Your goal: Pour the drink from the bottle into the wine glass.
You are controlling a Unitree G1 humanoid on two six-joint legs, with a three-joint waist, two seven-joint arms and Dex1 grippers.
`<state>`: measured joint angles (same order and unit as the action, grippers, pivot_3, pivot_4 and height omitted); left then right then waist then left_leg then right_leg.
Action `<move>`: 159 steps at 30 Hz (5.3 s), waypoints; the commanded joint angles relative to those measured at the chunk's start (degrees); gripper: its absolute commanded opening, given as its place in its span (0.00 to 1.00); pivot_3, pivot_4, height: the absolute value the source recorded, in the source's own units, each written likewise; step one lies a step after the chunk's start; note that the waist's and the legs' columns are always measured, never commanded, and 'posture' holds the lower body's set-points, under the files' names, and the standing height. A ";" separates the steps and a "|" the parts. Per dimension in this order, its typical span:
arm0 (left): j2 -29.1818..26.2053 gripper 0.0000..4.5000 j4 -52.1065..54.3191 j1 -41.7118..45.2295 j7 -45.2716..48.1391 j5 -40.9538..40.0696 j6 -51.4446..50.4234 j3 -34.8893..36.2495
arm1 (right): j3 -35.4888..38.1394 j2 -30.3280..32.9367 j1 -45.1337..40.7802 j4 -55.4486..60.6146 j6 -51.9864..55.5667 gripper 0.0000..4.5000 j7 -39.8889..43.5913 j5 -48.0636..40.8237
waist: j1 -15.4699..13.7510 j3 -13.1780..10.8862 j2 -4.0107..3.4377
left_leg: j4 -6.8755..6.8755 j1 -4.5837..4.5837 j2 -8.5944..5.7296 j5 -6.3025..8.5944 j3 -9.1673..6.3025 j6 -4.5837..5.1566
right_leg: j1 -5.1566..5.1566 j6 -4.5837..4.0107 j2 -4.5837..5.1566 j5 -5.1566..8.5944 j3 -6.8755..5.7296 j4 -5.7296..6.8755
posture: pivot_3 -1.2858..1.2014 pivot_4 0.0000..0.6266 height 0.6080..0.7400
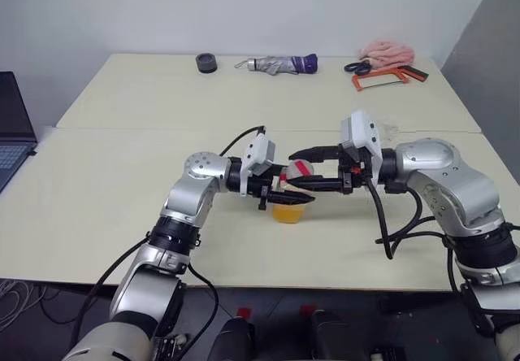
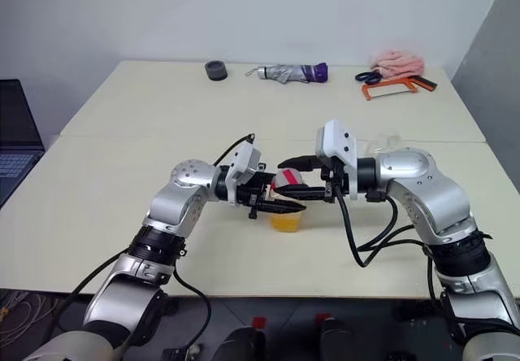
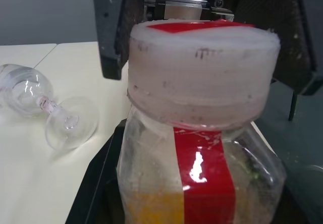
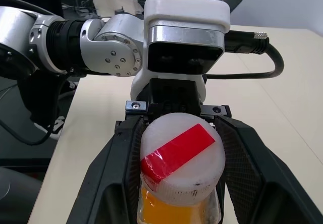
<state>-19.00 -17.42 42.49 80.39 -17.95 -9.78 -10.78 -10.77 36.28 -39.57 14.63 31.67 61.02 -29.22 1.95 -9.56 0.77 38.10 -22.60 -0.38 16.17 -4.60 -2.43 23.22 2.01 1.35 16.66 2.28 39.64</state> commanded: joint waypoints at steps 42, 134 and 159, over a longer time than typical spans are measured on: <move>1.08 0.40 -3.20 4.65 -0.54 -1.56 0.16 3.18 | 3.64 -9.28 9.45 14.51 3.23 0.42 -16.71 -2.06 | 0.05 0.00 0.00 | 0.04 -0.07 -0.08 -0.01 -0.02 0.00 | 0.03 0.00 0.03 0.00 0.01 0.04 | 0.52 0.24 1.00; 0.23 0.40 -4.11 7.04 -1.06 -0.97 -0.63 3.33 | 4.54 -13.51 9.78 16.70 2.53 0.81 -34.81 9.53 | 1.24 -0.05 -0.03 | 0.05 -0.21 -0.02 -0.03 -0.24 -0.04 | 0.15 -0.16 0.02 0.10 0.06 0.26 | 0.52 0.24 1.00; 0.13 0.40 -5.70 7.23 -1.15 -0.82 0.49 3.42 | 11.71 -9.88 14.83 20.87 7.13 0.81 -35.54 4.53 | 1.22 -0.05 -0.03 | 0.05 -0.20 -0.03 -0.01 -0.24 -0.01 | 0.14 -0.16 0.00 0.10 0.05 0.26 | 0.52 0.24 1.00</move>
<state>-18.39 -23.68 48.19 78.31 -17.63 -10.72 -8.67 -3.30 25.18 -25.15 34.36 38.68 27.15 -25.40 3.17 -9.61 0.74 38.15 -22.80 -0.41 16.16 -4.84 -2.44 23.36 1.85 1.35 16.76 2.34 39.90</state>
